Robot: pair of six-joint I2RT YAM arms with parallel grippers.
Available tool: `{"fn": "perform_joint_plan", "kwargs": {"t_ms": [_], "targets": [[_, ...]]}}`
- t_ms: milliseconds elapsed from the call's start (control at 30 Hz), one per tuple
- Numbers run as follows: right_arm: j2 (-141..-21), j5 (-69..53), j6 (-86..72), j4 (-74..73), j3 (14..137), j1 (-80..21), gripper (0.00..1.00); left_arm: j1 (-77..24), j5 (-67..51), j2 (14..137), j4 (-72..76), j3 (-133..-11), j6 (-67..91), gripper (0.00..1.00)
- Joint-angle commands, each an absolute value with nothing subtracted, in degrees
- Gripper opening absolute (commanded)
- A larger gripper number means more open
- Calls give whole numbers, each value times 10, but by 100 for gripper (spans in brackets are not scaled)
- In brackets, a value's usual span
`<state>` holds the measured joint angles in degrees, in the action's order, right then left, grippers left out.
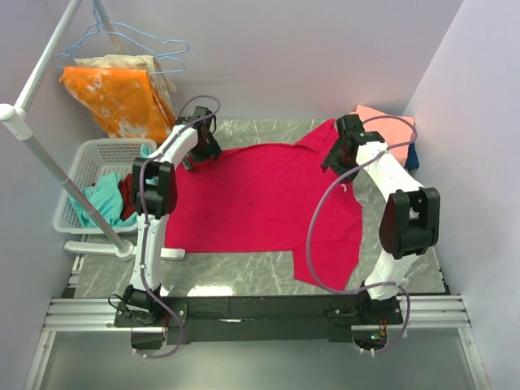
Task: Fold and stack the t-shirts
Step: Flatten the tshirt out
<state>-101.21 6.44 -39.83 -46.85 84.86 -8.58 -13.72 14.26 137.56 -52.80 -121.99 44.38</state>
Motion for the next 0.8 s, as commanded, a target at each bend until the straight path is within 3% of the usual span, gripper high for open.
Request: {"fn": "perform_joint_plan", "kwargs": {"t_ms": [0,767], "targets": [[-1023,75,-387,-487,893,-83,66,-127,135,1406,-540,-1256,444,98],[-1062,32,-369,-488,899,-84,60,-121,283,1393,-331,-1232,416,99]]}}
